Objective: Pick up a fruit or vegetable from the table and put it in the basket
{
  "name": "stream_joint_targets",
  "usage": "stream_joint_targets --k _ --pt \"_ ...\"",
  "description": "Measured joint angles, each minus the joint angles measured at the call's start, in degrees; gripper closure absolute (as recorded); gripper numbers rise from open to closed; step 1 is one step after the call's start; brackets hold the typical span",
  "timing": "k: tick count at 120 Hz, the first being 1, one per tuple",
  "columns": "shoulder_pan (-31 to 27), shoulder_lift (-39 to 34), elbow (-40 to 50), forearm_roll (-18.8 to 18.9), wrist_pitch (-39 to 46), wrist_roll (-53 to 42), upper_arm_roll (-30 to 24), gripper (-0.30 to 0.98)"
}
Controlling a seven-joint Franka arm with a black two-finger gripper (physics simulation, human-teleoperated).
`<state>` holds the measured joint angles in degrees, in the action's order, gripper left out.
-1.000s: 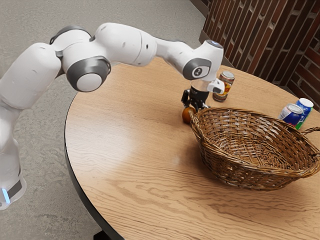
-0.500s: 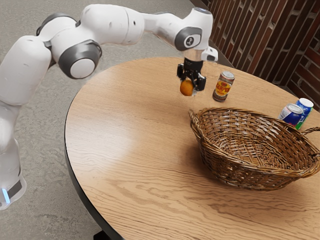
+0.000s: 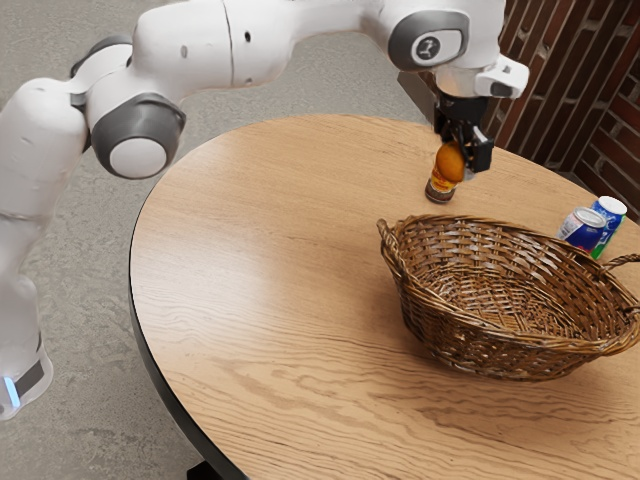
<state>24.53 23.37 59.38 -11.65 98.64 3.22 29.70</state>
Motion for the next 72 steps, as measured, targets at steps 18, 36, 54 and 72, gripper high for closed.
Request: stream_joint_targets --k 18,36,54,72 --pt "3.4 3.8 -5.6 0.6 -0.4 0.0 -1.6 0.33" --pt "-0.1 10.8 -15.5 1.0 -1.8 -0.1 -6.7 0.33" --pt "-1.0 13.1 -19.0 0.9 -2.6 -0.2 -8.4 0.19" --pt "-0.8 13.2 -19.4 0.8 -2.8 -0.2 -9.2 0.07"
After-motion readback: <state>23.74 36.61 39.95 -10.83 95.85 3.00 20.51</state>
